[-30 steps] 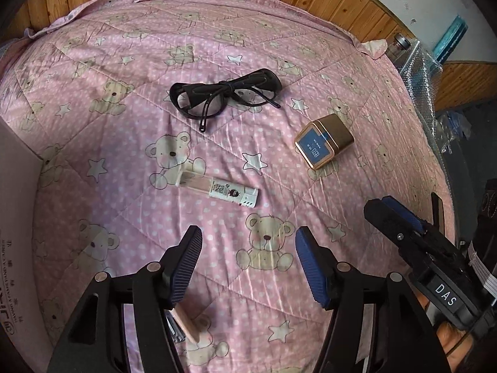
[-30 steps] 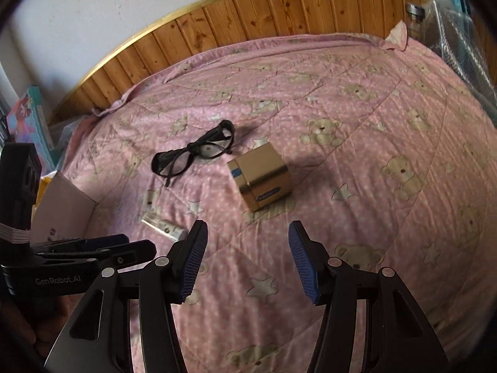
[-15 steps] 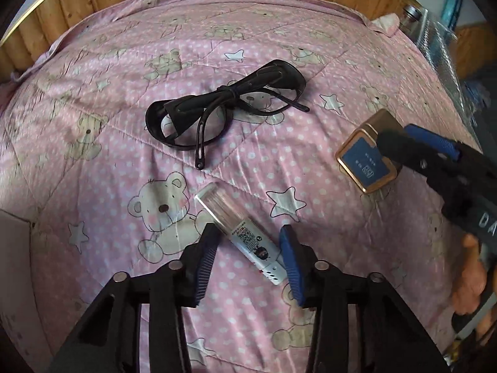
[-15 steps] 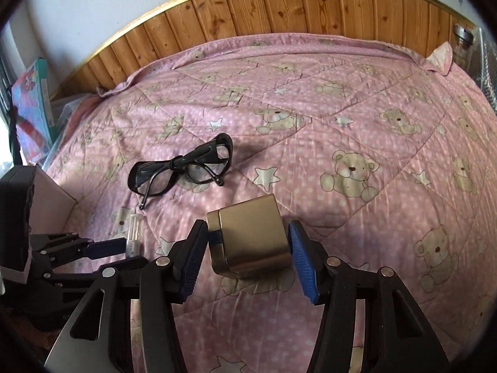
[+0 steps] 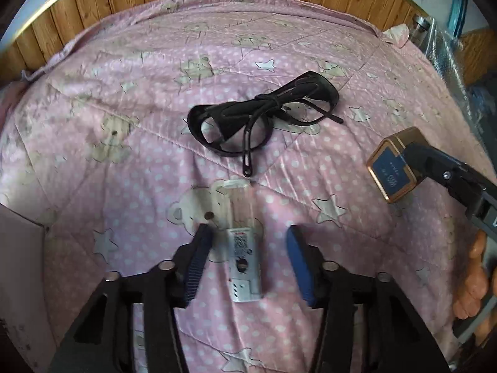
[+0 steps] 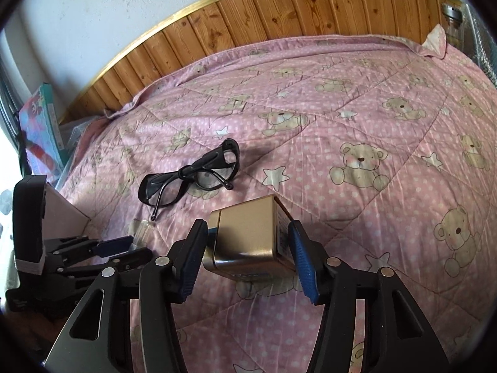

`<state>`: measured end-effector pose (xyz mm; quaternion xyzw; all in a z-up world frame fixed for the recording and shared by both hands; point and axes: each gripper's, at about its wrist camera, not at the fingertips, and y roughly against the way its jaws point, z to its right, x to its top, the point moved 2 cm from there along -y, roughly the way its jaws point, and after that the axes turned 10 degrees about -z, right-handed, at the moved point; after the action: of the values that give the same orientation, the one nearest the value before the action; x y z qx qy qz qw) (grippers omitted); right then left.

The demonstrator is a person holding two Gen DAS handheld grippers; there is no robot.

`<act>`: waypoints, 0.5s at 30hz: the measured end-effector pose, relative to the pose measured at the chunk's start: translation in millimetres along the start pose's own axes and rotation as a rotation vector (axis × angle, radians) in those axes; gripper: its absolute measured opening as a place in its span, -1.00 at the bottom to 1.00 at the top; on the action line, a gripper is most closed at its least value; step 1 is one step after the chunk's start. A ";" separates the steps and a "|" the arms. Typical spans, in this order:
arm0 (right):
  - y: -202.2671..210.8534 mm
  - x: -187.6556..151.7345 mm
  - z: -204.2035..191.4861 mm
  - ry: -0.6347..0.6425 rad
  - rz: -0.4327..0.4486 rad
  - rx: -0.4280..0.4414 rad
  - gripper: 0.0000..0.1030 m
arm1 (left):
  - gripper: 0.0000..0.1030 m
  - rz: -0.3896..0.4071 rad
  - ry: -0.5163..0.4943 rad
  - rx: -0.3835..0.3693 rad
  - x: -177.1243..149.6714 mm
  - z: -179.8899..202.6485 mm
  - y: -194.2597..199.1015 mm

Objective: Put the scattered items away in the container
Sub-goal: 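Grasp the white tube with the left tool while the right tool grasps the gold cube box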

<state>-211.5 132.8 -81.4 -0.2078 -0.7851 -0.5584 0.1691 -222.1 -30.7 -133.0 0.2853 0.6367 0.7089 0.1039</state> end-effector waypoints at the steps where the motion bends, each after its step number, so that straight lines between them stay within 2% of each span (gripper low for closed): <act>1: 0.4 -0.3 0.3 -0.002 0.001 -0.001 0.05 | -0.54 -0.002 0.000 -0.015 1.6 -1.8 0.6; 5: 10.4 -3.1 4.1 -0.043 0.014 -0.001 -0.31 | -0.61 -0.014 0.037 -0.043 -4.1 -15.9 5.4; 7: 14.3 -4.4 2.1 -0.037 0.011 -0.012 -0.36 | -0.61 -0.016 0.045 -0.047 -10.9 -20.4 8.0; 8: 16.0 -5.1 -0.5 -0.027 0.010 -0.031 -0.34 | -0.61 -0.019 0.054 -0.054 -13.9 -22.2 8.4; 9: 18.5 -6.0 -3.6 -0.018 0.018 -0.052 -0.22 | -0.61 -0.022 0.064 -0.063 -16.8 -24.0 8.9; 10: 21.0 -7.1 -8.2 -0.006 0.033 -0.067 -0.08 | -0.61 -0.020 0.071 -0.074 -19.8 -25.4 10.4; 11: 22.8 -8.0 -12.8 0.008 0.051 -0.081 0.15 | -0.61 -0.018 0.078 -0.085 -21.9 -26.7 11.3; 12: 22.1 -8.6 -17.8 0.028 0.060 -0.102 0.23 | -0.61 -0.020 0.088 -0.096 -23.9 -27.6 11.5; 15: 1.4 -8.3 -22.2 0.051 0.006 -0.200 0.24 | -0.48 -0.024 0.086 -0.107 -24.5 -23.3 9.1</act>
<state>-203.0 111.0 -77.2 -0.2116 -0.7203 -0.6387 0.1689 -212.7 -64.3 -131.5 0.2410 0.6050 0.7523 0.1002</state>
